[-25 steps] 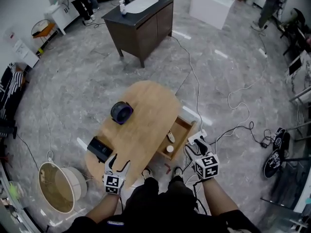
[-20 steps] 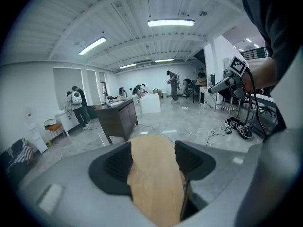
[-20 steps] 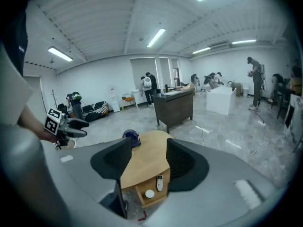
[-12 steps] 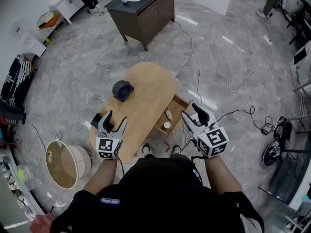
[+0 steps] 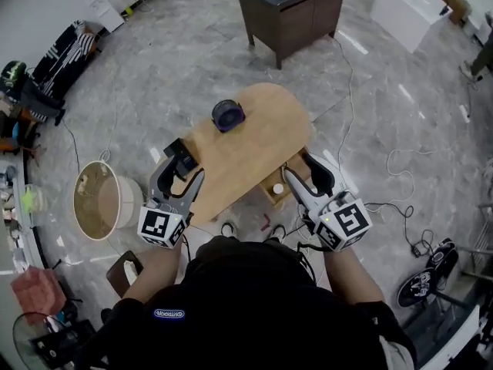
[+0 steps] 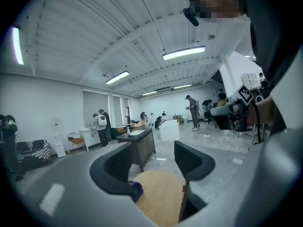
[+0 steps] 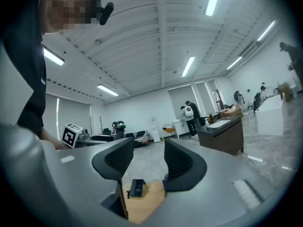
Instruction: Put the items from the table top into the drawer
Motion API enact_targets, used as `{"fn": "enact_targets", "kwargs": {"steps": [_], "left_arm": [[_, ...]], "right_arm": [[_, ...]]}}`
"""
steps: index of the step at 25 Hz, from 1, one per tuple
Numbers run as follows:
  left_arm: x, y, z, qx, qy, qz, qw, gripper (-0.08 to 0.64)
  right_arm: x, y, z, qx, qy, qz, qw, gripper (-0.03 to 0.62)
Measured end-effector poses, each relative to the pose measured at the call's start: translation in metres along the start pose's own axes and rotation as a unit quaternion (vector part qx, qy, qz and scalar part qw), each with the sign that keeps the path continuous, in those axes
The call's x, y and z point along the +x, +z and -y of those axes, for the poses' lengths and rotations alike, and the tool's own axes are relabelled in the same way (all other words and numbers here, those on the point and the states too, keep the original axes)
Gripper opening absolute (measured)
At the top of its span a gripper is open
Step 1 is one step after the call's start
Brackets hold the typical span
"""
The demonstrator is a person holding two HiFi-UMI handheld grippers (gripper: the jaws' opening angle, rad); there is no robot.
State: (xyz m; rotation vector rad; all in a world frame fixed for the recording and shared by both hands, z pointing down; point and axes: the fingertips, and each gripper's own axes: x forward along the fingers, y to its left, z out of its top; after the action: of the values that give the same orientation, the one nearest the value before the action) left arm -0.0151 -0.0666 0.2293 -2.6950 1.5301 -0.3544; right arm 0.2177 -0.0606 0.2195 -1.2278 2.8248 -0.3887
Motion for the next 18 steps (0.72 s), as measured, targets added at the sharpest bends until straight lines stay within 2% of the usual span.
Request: {"fn": "enact_targets", "kwargs": {"steps": [5, 9, 14, 16, 18], "left_arm": [[-0.048, 0.019, -0.015, -0.008, 0.013, 0.022, 0.9996, 0.281], [-0.094, 0.02, -0.037, -0.027, 0.015, 0.058, 0.9979, 0.279], [-0.183, 0.02, -0.085, -0.001, -0.007, 0.07, 0.9975, 0.253], [-0.225, 0.015, -0.109, -0.007, 0.0, 0.066, 0.9978, 0.244], [-0.261, 0.014, -0.131, -0.019, 0.008, 0.08, 0.9966, 0.23]], "right_arm": [[0.039, 0.019, -0.063, -0.023, 0.072, 0.014, 0.997, 0.221], [0.061, 0.028, -0.128, -0.056, 0.12, 0.024, 0.991, 0.198], [0.102, 0.023, -0.225, -0.061, 0.129, 0.028, 0.989, 0.196], [0.117, 0.022, -0.268, -0.066, 0.139, 0.029, 0.988, 0.195], [0.131, 0.02, -0.308, -0.076, 0.149, 0.032, 0.985, 0.182]]}}
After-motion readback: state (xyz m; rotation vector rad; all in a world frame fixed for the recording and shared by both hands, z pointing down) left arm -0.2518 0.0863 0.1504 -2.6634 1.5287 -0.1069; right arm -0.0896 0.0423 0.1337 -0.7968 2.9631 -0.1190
